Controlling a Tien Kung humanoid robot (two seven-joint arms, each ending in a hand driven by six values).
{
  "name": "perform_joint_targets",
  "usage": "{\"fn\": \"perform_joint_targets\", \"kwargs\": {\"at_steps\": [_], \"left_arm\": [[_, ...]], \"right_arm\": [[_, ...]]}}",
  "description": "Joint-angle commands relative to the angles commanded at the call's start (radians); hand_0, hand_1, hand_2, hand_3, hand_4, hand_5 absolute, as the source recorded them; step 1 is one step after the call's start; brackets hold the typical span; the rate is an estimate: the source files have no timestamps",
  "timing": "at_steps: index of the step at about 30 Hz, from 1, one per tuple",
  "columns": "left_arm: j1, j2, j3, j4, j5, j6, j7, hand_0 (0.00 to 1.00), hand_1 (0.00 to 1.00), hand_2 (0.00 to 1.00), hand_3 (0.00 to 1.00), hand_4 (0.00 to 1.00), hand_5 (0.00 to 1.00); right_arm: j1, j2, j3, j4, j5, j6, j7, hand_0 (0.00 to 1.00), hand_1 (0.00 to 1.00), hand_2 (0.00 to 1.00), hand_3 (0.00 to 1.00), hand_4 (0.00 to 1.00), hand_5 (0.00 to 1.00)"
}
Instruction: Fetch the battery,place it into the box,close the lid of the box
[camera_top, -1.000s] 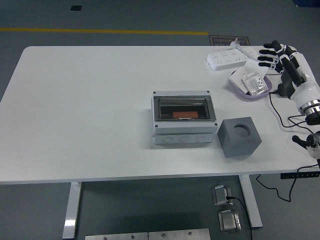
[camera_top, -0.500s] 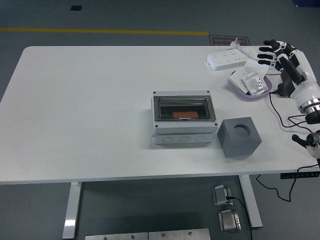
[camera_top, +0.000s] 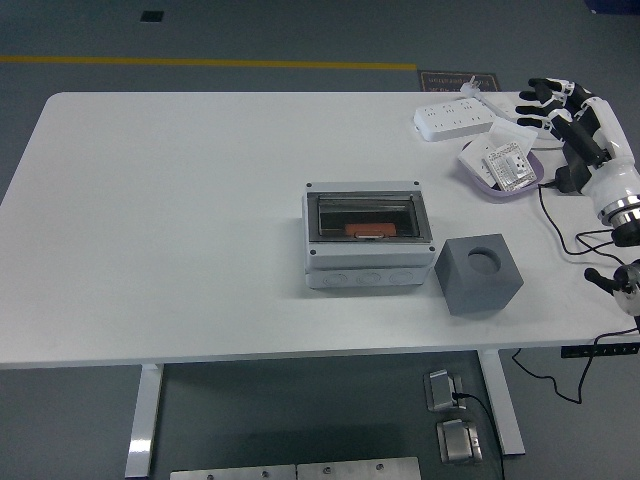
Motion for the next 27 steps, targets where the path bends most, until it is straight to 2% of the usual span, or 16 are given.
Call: {"fn": "perform_joint_targets", "kwargs": {"at_steps": [9, 10, 15, 16, 21, 22, 27], "left_arm": [[-0.003, 0.004, 0.001, 0.000, 0.004, 0.000, 0.001, 0.465, 0.567, 0.541, 0.537, 0.337, 0.002], [-0.003, 0.004, 0.001, 0.000, 0.004, 0.000, 0.001, 0.465, 0.566, 0.540, 0.537, 0.337, 0.002], [-0.004, 0.005, -0.001, 0.000, 0.007, 0.000, 0.002, 0.465, 0.566, 0.540, 0.537, 0.337, 0.002], [-0.004, 0.004, -0.001, 0.000, 0.007, 0.000, 0.002, 0.465, 0.566, 0.540, 0.537, 0.337, 0.002], [-0.003, 0.002, -0.003, 0.000, 0.008, 0.000, 0.002, 0.465, 0.566, 0.540, 0.537, 0.337, 0.002], [-0.003, 0.001, -0.004, 0.000, 0.008, 0.000, 0.002, 0.465, 0.566, 0.540, 0.536, 0.336, 0.002], [0.000, -0.001, -0.007, 0.000, 0.008, 0.000, 0.003, 0.465, 0.566, 0.540, 0.536, 0.336, 0.002]], "right_arm": [[0.000, -0.002, -0.007, -0.001, 0.010, -0.014, -0.003, 0.633, 0.627, 0.646, 0.655, 0.710, 0.482], [0.000, -0.002, -0.007, -0.001, 0.011, -0.014, -0.003, 0.631, 0.626, 0.651, 0.658, 0.772, 0.721], [0.001, -0.003, -0.010, 0.000, 0.019, -0.019, 0.000, 0.631, 0.626, 0.651, 0.658, 0.772, 0.721], [0.001, -0.003, -0.010, 0.000, 0.020, -0.019, 0.001, 0.630, 0.626, 0.650, 0.692, 0.861, 0.929], [-0.002, -0.003, -0.010, 0.000, 0.024, -0.022, 0.002, 0.630, 0.626, 0.650, 0.692, 0.861, 0.929], [-0.002, -0.003, -0.010, 0.000, 0.024, -0.022, 0.002, 0.629, 0.623, 0.649, 0.693, 0.896, 0.998], [-0.006, -0.003, -0.003, 0.003, 0.025, -0.023, 0.003, 0.629, 0.623, 0.649, 0.693, 0.896, 0.998]]}}
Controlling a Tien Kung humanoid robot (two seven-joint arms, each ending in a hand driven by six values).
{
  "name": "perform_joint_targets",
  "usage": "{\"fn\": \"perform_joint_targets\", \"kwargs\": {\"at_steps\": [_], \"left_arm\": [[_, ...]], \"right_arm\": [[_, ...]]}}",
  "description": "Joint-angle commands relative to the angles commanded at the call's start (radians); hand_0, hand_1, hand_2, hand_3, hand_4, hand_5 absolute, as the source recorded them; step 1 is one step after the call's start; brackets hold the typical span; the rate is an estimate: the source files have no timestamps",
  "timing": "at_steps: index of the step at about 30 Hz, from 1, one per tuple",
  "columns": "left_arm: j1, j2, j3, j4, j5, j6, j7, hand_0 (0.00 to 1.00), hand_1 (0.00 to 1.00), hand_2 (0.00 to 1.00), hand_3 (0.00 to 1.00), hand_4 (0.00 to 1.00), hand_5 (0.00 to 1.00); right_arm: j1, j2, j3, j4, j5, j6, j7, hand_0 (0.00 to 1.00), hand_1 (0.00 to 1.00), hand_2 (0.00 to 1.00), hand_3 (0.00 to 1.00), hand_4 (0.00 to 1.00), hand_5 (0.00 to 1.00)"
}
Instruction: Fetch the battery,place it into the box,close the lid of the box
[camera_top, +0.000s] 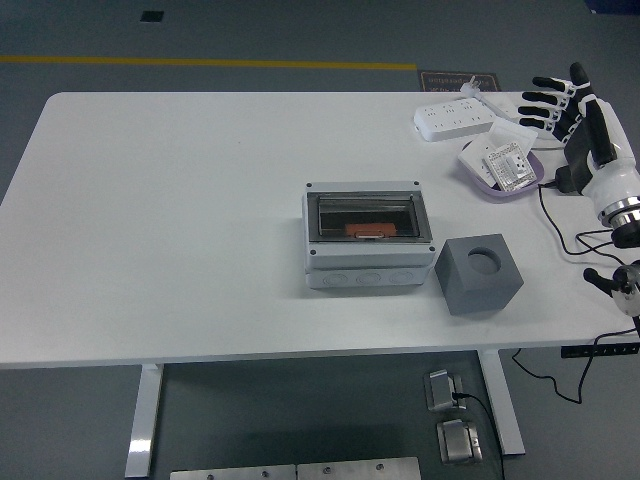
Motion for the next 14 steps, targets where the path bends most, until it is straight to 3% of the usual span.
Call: {"fn": "perform_joint_targets", "kwargs": {"at_steps": [14], "left_arm": [[-0.001, -0.001, 0.001, 0.000, -0.004, 0.000, -0.002, 0.466, 0.565, 0.539, 0.536, 0.336, 0.002]], "right_arm": [[-0.006, 0.002, 0.014, 0.004, 0.000, 0.000, 0.001, 0.629, 0.622, 0.648, 0.693, 0.917, 0.998]]}}
